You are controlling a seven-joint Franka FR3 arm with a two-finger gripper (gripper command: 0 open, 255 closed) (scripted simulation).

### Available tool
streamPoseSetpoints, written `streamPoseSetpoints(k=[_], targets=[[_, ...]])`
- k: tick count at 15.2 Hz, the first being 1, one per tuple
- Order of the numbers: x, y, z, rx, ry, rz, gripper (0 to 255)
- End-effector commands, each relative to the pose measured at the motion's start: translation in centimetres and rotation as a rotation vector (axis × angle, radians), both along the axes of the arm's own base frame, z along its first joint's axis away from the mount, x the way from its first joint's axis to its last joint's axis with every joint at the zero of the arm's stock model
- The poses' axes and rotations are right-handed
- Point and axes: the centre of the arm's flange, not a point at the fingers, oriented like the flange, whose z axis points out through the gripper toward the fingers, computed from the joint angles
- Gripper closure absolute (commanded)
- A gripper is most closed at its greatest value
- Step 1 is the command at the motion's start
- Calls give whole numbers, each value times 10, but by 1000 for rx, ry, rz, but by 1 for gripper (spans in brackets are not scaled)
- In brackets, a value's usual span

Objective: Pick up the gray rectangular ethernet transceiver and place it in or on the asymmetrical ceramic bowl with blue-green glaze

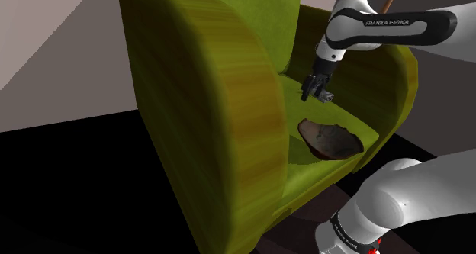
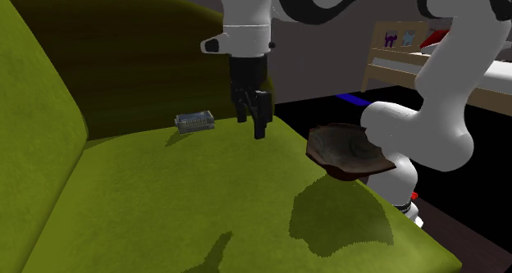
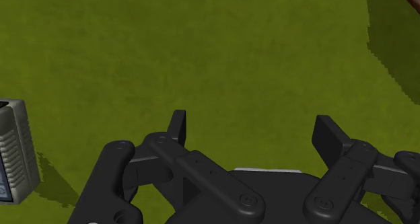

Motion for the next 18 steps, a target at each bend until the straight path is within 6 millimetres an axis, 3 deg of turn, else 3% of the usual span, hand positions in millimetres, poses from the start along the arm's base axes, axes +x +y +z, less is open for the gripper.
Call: streamPoseSetpoints(k=[1, 18], targets=[[12, -27, -5, -2, -1, -6, 0], [82, -236, -39, -9, -11, -60, 0]])
